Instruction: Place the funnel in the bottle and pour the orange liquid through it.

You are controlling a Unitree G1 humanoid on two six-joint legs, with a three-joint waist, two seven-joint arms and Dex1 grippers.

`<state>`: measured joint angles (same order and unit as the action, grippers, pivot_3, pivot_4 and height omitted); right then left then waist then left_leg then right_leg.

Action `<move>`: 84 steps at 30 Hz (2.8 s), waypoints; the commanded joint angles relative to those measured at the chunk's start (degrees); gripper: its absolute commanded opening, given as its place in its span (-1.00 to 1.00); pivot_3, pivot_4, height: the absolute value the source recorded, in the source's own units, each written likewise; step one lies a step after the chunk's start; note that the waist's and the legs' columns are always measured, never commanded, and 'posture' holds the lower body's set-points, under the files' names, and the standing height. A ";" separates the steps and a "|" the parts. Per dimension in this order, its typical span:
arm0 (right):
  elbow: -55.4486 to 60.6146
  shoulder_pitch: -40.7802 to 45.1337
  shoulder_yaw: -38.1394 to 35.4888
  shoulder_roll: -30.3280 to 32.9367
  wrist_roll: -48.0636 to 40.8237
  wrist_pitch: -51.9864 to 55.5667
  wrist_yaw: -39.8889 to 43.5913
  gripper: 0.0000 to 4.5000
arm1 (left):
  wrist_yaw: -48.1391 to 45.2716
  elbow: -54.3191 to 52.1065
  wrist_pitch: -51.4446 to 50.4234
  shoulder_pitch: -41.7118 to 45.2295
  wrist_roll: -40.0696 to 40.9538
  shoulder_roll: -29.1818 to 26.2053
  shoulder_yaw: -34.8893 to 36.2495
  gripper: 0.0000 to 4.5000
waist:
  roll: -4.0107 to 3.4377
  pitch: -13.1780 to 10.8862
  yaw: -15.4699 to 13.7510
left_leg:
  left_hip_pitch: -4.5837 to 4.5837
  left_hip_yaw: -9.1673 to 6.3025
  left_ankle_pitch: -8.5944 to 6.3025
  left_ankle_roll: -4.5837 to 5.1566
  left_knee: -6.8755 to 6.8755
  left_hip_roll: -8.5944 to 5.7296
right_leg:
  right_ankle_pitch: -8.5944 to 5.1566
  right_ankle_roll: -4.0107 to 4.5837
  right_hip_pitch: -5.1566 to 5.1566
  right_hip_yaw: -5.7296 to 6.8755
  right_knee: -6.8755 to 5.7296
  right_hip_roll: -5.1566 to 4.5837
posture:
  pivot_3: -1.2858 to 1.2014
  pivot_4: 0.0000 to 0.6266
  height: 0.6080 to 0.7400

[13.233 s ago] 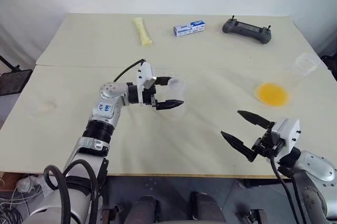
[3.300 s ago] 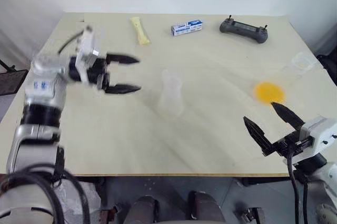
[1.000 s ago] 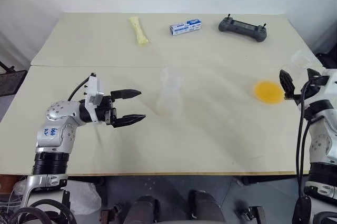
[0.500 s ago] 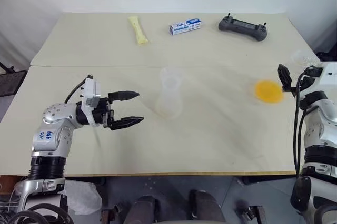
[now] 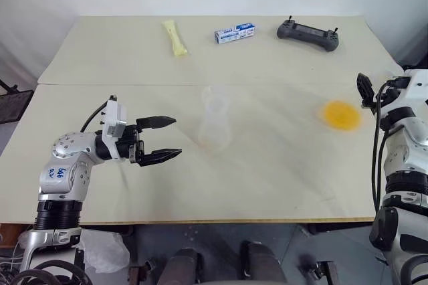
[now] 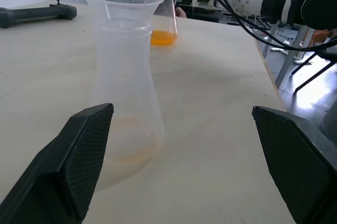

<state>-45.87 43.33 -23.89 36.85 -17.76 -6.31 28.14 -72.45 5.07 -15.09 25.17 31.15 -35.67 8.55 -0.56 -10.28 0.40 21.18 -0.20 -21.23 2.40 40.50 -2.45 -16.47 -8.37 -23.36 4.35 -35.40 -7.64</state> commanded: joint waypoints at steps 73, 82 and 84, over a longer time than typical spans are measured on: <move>59.38 9.65 47.86 -1.16 59.12 10.26 2.08 0.10 | -16.55 27.17 9.12 18.94 -0.70 0.38 -0.28 1.00 | -0.34 -0.26 1.36 | 0.14 0.02 0.01 -0.02 -0.19 -0.08 | 0.00 0.00 -0.37 0.07 -0.19 0.05 | 0.03 -0.52 1.00; 55.61 10.58 47.47 -1.43 61.63 4.37 0.36 0.10 | -16.55 26.88 9.15 18.84 -0.55 0.58 -0.32 1.00 | -0.34 -0.26 1.38 | 0.14 0.01 0.01 -0.02 -0.19 -0.08 | 0.00 0.00 -0.37 0.07 -0.19 0.05 | 0.03 -0.52 1.00; 54.92 10.78 47.36 -1.47 62.18 3.31 0.05 0.10 | -16.55 26.93 9.18 18.89 -0.56 0.62 -0.33 1.00 | -0.34 -0.26 1.38 | 0.14 0.01 0.01 -0.02 -0.19 -0.08 | 0.00 0.00 -0.37 0.07 -0.19 0.05 | 0.03 -0.52 1.00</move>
<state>7.95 51.94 26.43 35.42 43.60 -1.70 29.65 -85.97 33.90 -6.35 43.31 30.16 -34.64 7.94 -0.90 -10.54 1.78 21.32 -0.19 -21.22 2.38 40.31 -2.53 -16.47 -8.37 -23.73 4.42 -35.60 -7.60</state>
